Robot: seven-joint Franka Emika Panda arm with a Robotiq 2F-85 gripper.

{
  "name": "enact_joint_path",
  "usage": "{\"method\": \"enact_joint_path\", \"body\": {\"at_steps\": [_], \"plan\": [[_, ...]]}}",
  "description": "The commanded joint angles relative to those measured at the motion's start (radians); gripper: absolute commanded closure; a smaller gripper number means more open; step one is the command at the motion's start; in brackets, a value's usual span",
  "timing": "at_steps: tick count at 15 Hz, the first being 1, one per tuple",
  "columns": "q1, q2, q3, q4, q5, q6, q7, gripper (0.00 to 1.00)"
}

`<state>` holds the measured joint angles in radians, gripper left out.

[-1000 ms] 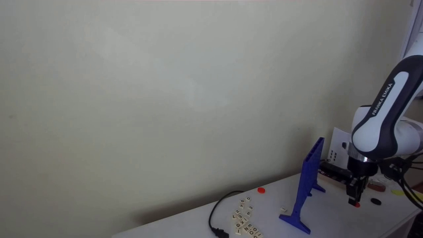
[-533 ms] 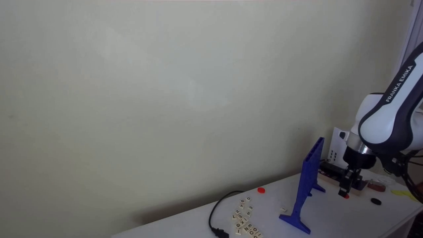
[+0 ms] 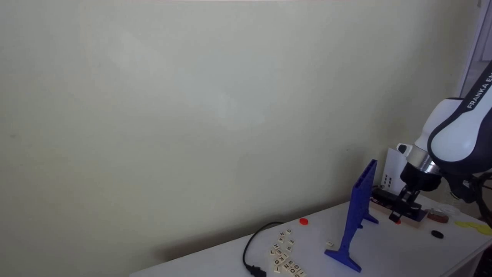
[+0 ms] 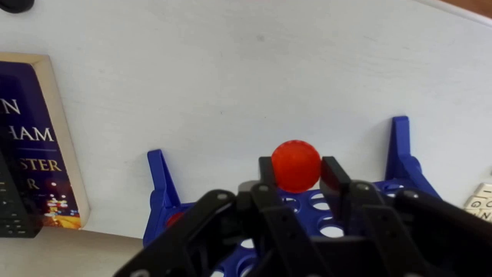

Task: Put one orange ring inside the blue gameboard.

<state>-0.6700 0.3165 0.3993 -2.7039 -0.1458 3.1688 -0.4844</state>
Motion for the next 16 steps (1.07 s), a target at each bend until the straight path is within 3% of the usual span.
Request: {"method": "enact_joint_path", "body": {"at_steps": [1, 7, 16], "plan": [[-0.156, -0.039, 0.138, -0.063, -0.007, 0.069, -0.024, 0.90], [-0.361, -0.029, 0.309, -0.067, -0.043, 0.101, -0.013, 0.90], [-0.609, 0.012, 0.525, -0.043, -0.135, 0.125, -0.015, 0.90]]}}
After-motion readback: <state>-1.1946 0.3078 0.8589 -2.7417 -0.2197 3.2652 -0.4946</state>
